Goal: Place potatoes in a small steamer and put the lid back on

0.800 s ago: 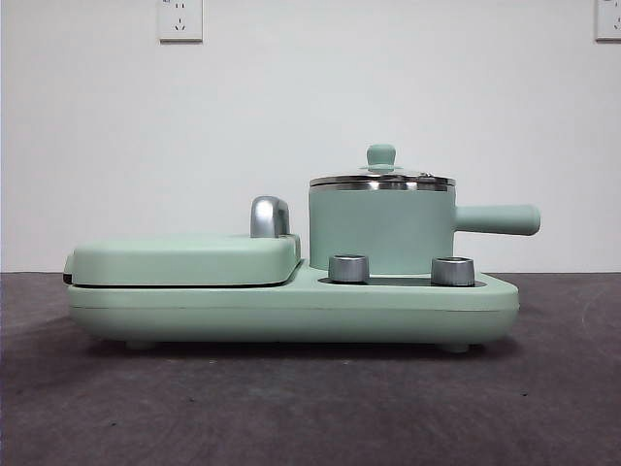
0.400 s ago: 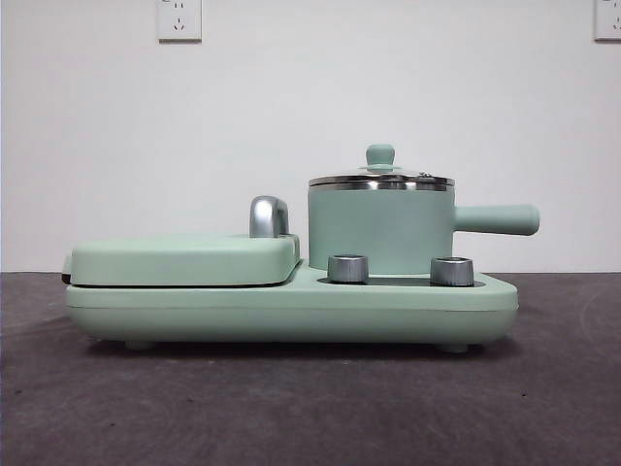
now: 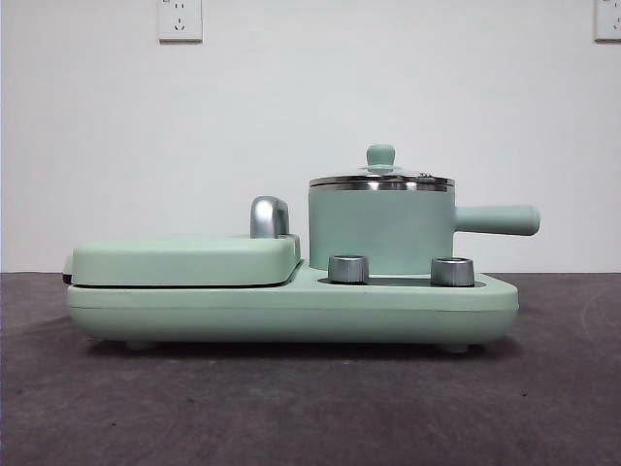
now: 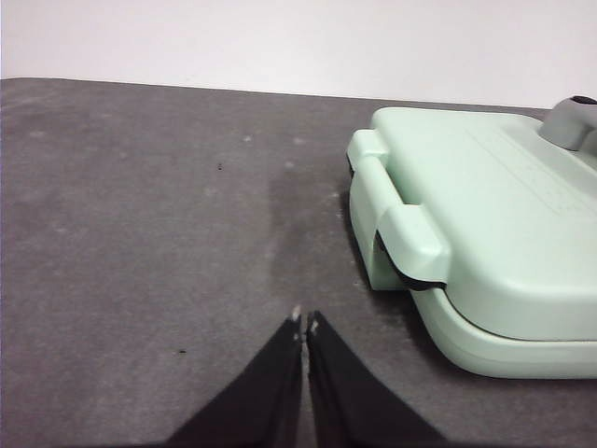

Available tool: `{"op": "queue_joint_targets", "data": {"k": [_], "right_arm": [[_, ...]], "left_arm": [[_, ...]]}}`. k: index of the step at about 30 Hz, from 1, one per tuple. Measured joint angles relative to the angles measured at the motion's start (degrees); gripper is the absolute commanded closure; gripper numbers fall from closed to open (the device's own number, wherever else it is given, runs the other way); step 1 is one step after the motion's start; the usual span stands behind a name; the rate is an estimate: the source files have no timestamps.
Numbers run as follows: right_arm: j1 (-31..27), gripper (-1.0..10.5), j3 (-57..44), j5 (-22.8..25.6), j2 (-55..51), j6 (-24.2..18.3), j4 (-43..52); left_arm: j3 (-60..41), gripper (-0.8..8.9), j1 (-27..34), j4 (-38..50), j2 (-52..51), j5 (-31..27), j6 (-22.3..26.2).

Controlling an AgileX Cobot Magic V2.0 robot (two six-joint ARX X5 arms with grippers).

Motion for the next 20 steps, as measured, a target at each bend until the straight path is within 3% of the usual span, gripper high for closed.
{"op": "queue_joint_targets", "data": {"k": [20], "right_arm": [[0.0, 9.2, 0.0, 0.0, 0.0, 0.0, 0.0]], "left_arm": [[0.0, 8.03, 3.76, 0.0, 0.0, -0.02, 0.0]]}}
